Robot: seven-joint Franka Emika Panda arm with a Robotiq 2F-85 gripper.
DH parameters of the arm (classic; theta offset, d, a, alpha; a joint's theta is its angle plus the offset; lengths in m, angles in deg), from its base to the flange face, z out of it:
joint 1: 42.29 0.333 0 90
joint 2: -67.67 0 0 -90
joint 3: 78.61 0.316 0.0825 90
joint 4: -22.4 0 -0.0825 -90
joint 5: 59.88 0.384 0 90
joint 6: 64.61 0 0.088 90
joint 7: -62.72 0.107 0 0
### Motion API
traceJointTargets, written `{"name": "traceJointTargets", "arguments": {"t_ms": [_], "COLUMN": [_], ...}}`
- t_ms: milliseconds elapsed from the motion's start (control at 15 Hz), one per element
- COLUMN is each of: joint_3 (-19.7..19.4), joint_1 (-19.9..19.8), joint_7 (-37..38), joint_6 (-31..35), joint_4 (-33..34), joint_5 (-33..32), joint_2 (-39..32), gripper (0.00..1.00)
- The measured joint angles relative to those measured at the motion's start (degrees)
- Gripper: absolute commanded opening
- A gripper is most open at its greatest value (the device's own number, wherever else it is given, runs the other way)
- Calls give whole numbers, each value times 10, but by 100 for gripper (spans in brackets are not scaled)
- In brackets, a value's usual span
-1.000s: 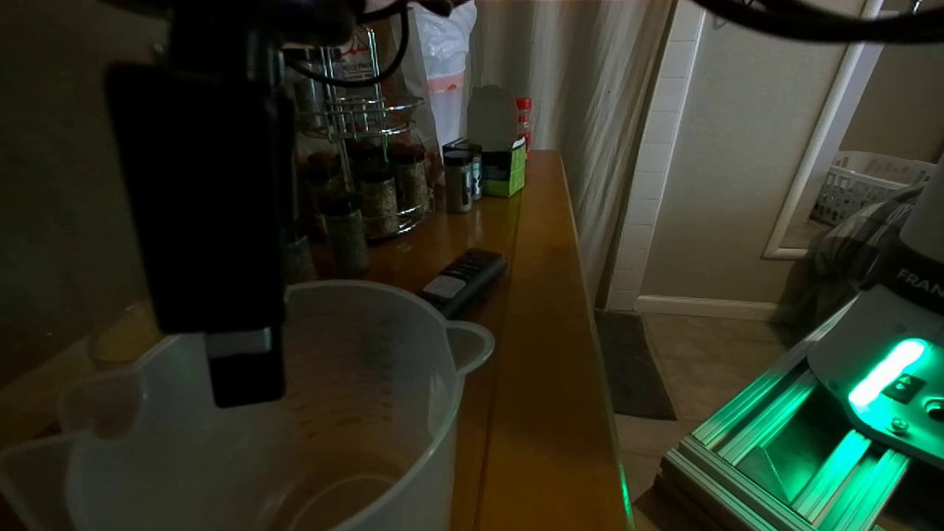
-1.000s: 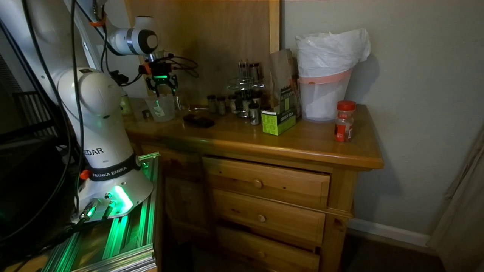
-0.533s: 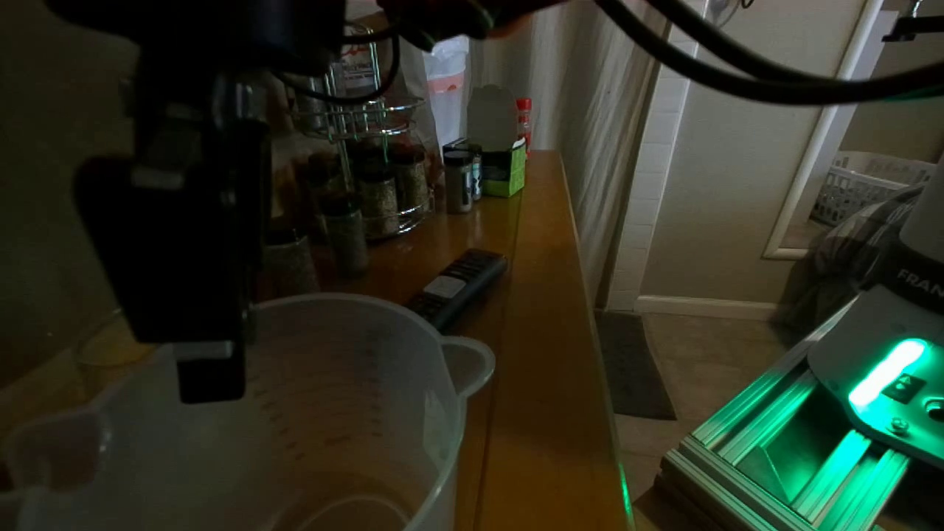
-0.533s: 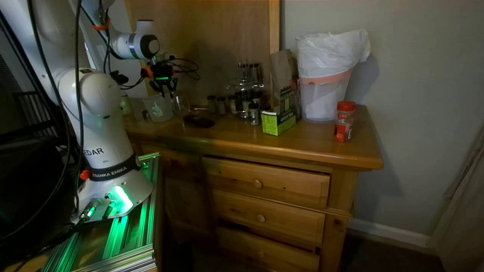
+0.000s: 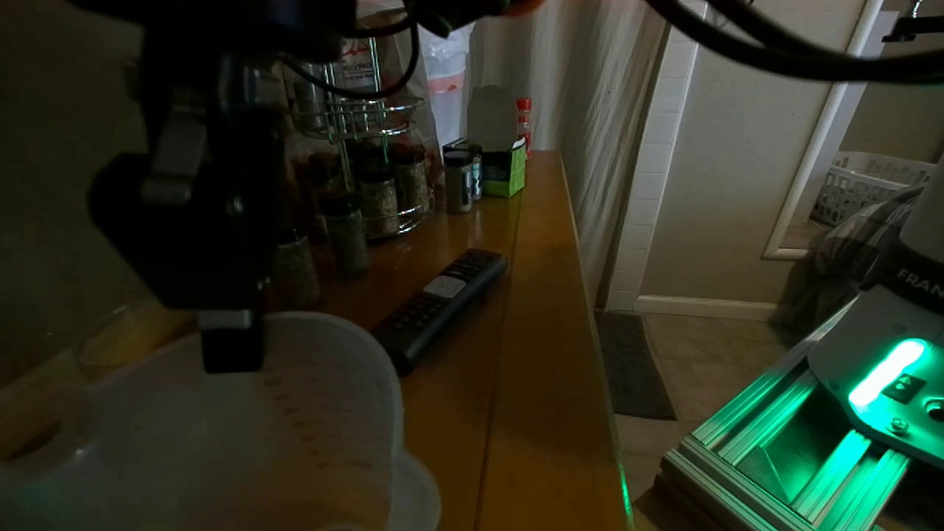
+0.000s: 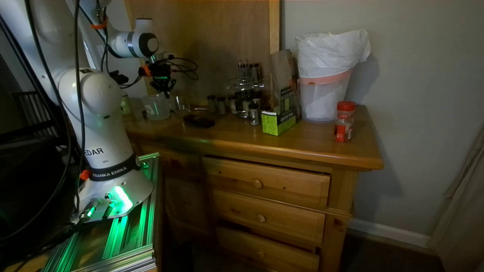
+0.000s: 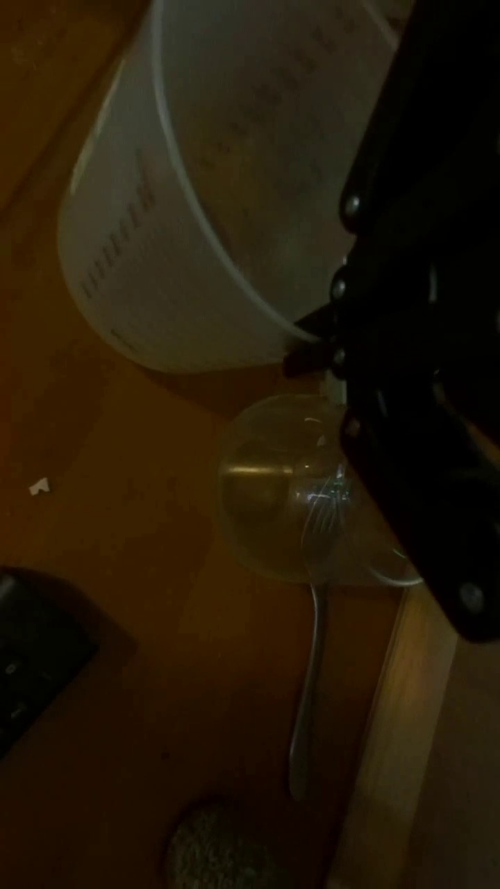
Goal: Move the jar to right
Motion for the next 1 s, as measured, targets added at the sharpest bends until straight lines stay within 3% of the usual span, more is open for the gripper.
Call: {"name": "traceJointTargets", "arguments": {"t_ms": [267, 467, 733, 1000], "joint_3": [-9, -40, -60, -120], "joint_1": [7, 52, 56, 31], "joint_7": [16, -40, -7, 27], "joint_6": [-48, -74, -68, -58], "joint_4": [-10, -12, -13, -17], "joint_5": [62, 148, 147, 147], "joint_2": [38, 56, 54, 57], "gripper": [4, 1, 1, 1]}}
